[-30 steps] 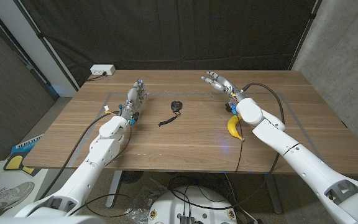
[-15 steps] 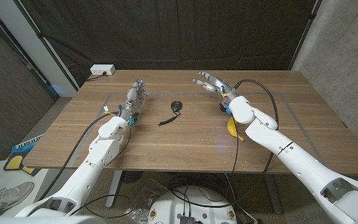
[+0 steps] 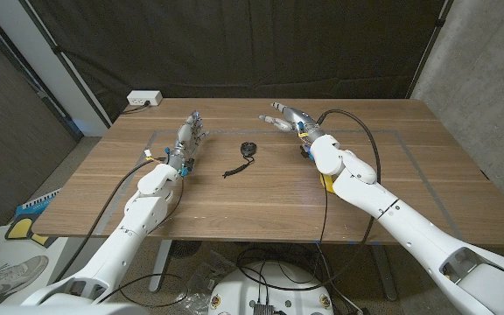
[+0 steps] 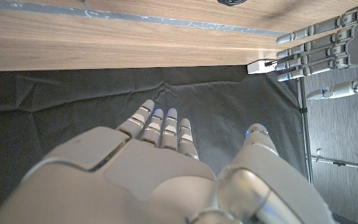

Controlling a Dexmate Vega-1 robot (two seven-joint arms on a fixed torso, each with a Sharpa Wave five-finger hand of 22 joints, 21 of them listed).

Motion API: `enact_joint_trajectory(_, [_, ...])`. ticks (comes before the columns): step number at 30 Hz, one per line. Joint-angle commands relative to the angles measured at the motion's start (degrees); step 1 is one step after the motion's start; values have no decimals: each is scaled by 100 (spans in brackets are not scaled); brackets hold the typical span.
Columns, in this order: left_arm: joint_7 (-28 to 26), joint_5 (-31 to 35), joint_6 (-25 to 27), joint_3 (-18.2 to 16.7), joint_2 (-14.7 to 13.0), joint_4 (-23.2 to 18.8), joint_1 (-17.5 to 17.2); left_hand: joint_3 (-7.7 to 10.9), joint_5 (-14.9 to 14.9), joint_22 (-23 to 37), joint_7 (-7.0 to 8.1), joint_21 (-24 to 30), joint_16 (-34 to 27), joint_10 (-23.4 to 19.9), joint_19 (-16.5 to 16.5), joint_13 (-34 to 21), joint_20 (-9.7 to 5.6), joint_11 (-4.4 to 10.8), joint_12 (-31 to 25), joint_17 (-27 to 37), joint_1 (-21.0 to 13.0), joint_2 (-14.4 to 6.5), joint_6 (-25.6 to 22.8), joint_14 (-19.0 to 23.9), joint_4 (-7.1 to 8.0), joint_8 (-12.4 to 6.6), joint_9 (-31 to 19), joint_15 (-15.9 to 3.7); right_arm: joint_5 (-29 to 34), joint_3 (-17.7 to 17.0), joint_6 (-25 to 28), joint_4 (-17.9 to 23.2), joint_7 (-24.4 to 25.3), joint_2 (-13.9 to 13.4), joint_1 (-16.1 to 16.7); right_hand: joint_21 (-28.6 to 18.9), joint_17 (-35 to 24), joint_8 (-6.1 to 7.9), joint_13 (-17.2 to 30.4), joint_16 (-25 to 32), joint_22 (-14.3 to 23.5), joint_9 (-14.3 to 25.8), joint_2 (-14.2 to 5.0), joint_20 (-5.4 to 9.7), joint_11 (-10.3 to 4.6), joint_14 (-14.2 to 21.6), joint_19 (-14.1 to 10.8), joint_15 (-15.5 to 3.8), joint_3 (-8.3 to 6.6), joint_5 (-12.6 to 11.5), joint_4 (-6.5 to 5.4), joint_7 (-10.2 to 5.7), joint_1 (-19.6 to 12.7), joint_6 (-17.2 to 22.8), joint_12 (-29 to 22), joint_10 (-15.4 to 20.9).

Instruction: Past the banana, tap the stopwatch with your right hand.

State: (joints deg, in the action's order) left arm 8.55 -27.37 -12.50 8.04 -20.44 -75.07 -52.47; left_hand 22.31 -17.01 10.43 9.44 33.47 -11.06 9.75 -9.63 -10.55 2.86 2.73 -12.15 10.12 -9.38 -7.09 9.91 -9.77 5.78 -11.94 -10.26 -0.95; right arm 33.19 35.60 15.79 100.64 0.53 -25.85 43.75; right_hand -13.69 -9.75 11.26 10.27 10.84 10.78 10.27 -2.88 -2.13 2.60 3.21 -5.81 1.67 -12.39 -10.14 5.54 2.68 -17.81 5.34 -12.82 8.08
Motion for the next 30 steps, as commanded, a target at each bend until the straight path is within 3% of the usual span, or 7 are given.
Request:
enact_joint_trajectory(1, [-414, 8, -27, -118, 145, -78, -99, 406, 106, 32, 64, 8, -31, -118, -428, -7, -145, 8, -75, 12, -327, -436, -249, -113, -40, -96, -17, -92, 726, 299, 406, -71, 83, 230, -74, -22, -14, 61, 23, 53, 33, 25, 173, -37, -9, 205, -105, 4, 92, -50, 22, 3, 17, 138, -58, 154])
enact_joint_trajectory(12, [-521, -6, -103, -182, 204, -73, -134, 978, 203, 36, 101, 4, -6, -290, -376, -6, -248, 10, -75, 12, -684, -463, -458, -31, -72, -57, -13, -148, 1427, 584, 799, -202, 83, 420, -138, -43, -20, 87, 31, 74, 28, 31, 355, -124, -35, 418, -240, -60, 196, -103, 76, 31, 10, 288, -96, 316])
enact_joint_trajectory(23, [-499, 2, -114, -176, 194, -26, -95, 1261, 152, 35, 99, -10, 10, -303, -382, -9, -253, -17, -52, 17, -843, -451, -450, -39, -108, -7, -15, -150, 1933, 817, 1093, -316, -149, 593, -209, -12, -32, 108, 44, 64, 25, 40, 492, -191, 17, 506, -234, -112, 258, -154, 145, 66, -62, 398, -112, 401])
enact_joint_trajectory(30, [-470, -7, -116, -178, 200, 20, -62, 1323, 147, 37, 78, -10, 12, -309, -375, -10, -261, -7, -47, 21, -871, -423, -422, -37, -111, 17, -16, -153, 2248, 977, 1211, -467, -284, 689, -282, 4, -51, 108, 60, 83, 29, 48, 588, -227, 71, 611, -231, -115, 310, -190, 176, 119, -93, 439, -143, 496])
